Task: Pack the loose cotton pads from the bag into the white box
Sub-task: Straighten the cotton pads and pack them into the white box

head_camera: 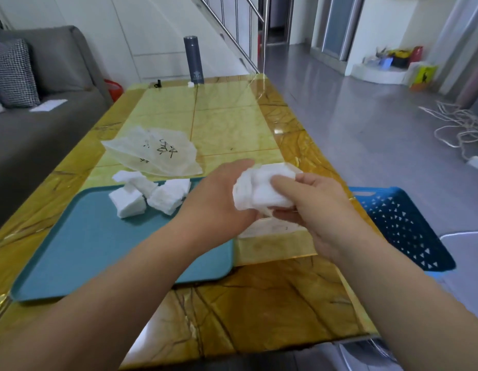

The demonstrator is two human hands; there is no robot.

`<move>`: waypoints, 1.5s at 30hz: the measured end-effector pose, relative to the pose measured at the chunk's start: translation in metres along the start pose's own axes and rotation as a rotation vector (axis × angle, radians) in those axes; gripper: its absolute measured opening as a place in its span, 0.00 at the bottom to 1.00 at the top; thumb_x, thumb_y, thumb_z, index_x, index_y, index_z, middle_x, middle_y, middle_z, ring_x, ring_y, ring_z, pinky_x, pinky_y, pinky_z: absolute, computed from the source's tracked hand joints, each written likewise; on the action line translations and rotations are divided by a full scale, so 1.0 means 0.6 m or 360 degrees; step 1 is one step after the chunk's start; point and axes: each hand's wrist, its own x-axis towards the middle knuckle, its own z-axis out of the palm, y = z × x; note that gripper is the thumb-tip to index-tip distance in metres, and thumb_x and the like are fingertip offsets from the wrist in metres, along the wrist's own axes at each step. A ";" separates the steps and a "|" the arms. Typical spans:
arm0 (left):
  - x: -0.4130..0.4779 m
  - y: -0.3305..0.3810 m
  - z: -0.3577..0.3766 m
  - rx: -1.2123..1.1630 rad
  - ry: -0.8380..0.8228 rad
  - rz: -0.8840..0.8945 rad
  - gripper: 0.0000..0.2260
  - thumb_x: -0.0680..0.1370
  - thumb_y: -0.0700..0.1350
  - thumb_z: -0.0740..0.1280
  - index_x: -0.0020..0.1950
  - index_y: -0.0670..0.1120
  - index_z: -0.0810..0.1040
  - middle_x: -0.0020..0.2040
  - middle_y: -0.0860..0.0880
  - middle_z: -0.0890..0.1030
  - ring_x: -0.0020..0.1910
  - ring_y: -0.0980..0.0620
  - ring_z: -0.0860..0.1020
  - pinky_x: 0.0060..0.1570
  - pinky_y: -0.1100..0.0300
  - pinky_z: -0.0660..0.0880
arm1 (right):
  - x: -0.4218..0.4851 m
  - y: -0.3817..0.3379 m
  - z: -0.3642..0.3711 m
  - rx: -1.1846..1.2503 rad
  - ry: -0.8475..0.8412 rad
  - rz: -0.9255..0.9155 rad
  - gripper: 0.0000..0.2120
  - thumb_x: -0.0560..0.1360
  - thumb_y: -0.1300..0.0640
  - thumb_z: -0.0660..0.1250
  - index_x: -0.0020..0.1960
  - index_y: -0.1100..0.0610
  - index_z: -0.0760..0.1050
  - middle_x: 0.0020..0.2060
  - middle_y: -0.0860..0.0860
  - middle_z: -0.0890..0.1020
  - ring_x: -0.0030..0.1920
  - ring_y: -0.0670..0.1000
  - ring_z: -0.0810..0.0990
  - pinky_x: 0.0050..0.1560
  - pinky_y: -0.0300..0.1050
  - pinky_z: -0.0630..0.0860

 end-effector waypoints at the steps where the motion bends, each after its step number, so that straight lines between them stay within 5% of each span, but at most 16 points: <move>1: 0.006 -0.006 0.001 0.0053 -0.0026 -0.0063 0.38 0.72 0.52 0.78 0.78 0.61 0.66 0.74 0.60 0.71 0.71 0.58 0.72 0.67 0.58 0.71 | 0.007 0.001 -0.008 -0.0110 0.0102 -0.0059 0.10 0.75 0.53 0.74 0.49 0.60 0.83 0.40 0.52 0.87 0.42 0.52 0.85 0.50 0.55 0.86; 5: 0.012 -0.030 0.020 0.0005 -0.0017 -0.0320 0.33 0.78 0.56 0.72 0.80 0.56 0.64 0.78 0.56 0.67 0.76 0.54 0.67 0.73 0.49 0.70 | 0.024 0.007 -0.024 -0.0751 0.0291 -0.0324 0.14 0.74 0.51 0.70 0.44 0.63 0.74 0.33 0.51 0.70 0.34 0.51 0.68 0.35 0.50 0.69; 11: 0.011 -0.040 0.053 -0.0335 0.0063 -0.0588 0.34 0.75 0.62 0.73 0.78 0.55 0.66 0.71 0.56 0.71 0.68 0.51 0.75 0.64 0.51 0.75 | 0.045 0.018 0.006 -0.1395 0.0111 -0.0270 0.12 0.75 0.47 0.66 0.41 0.51 0.66 0.34 0.45 0.68 0.38 0.51 0.71 0.36 0.46 0.64; 15: 0.012 -0.053 0.058 -0.0462 0.0035 -0.0651 0.37 0.73 0.62 0.75 0.78 0.57 0.65 0.76 0.54 0.69 0.70 0.49 0.75 0.68 0.46 0.75 | 0.062 0.018 0.019 -0.1586 0.0059 -0.0209 0.18 0.76 0.47 0.68 0.36 0.48 0.61 0.33 0.45 0.69 0.37 0.51 0.72 0.33 0.45 0.64; 20: 0.011 -0.061 0.058 -0.0502 0.0008 -0.0666 0.38 0.71 0.63 0.76 0.78 0.59 0.65 0.75 0.55 0.71 0.67 0.48 0.77 0.65 0.46 0.78 | 0.078 0.018 0.031 -0.1756 0.0151 -0.0128 0.13 0.74 0.50 0.71 0.39 0.51 0.67 0.35 0.47 0.73 0.36 0.52 0.74 0.31 0.43 0.64; 24: 0.008 -0.060 0.059 -0.0469 0.0013 -0.0661 0.37 0.73 0.62 0.75 0.79 0.58 0.64 0.75 0.55 0.71 0.68 0.49 0.76 0.66 0.47 0.77 | 0.081 0.018 0.041 -0.1888 0.0198 -0.0076 0.13 0.74 0.52 0.72 0.55 0.51 0.73 0.45 0.47 0.77 0.47 0.53 0.78 0.39 0.44 0.71; 27: 0.005 -0.059 0.057 -0.0485 0.0020 -0.0648 0.36 0.73 0.62 0.74 0.78 0.57 0.66 0.69 0.54 0.75 0.65 0.50 0.77 0.63 0.51 0.77 | 0.077 0.014 0.054 -0.1984 0.0181 -0.0019 0.16 0.72 0.45 0.74 0.53 0.49 0.74 0.40 0.45 0.75 0.45 0.53 0.78 0.37 0.44 0.71; 29: 0.003 -0.055 0.055 -0.0473 0.0017 -0.0642 0.33 0.74 0.61 0.74 0.77 0.57 0.67 0.56 0.54 0.79 0.56 0.53 0.80 0.52 0.57 0.78 | 0.074 0.011 0.057 -0.2072 0.0160 0.0004 0.16 0.71 0.41 0.73 0.50 0.51 0.76 0.39 0.47 0.77 0.43 0.54 0.80 0.38 0.45 0.74; 32: -0.004 -0.055 0.058 -0.0503 0.0020 -0.0650 0.30 0.75 0.61 0.74 0.74 0.60 0.69 0.44 0.52 0.80 0.45 0.51 0.83 0.48 0.50 0.82 | 0.070 0.009 0.054 -0.2063 0.0042 0.0016 0.16 0.73 0.40 0.69 0.43 0.53 0.75 0.36 0.49 0.78 0.39 0.55 0.80 0.41 0.47 0.77; 36: -0.010 -0.061 0.066 -0.0555 0.0024 -0.0656 0.25 0.77 0.60 0.72 0.73 0.63 0.70 0.46 0.43 0.82 0.44 0.45 0.85 0.51 0.43 0.83 | 0.070 0.009 0.050 -0.1957 -0.0021 -0.0064 0.17 0.76 0.48 0.68 0.35 0.54 0.66 0.30 0.50 0.70 0.31 0.53 0.72 0.34 0.43 0.69; 40: -0.011 -0.065 0.068 -0.0533 0.0041 -0.0648 0.27 0.77 0.62 0.70 0.75 0.63 0.69 0.48 0.40 0.82 0.46 0.43 0.85 0.52 0.44 0.83 | 0.079 0.024 0.063 -0.1784 -0.0043 -0.0089 0.16 0.76 0.51 0.70 0.35 0.55 0.69 0.30 0.51 0.72 0.29 0.51 0.72 0.31 0.43 0.67; 45: -0.017 -0.073 0.049 -0.0581 -0.0023 -0.0604 0.21 0.81 0.59 0.66 0.73 0.55 0.73 0.47 0.50 0.83 0.43 0.50 0.84 0.52 0.48 0.83 | 0.059 -0.005 0.073 -0.2019 0.0167 -0.0249 0.15 0.80 0.45 0.63 0.40 0.54 0.72 0.34 0.49 0.75 0.37 0.54 0.76 0.38 0.45 0.72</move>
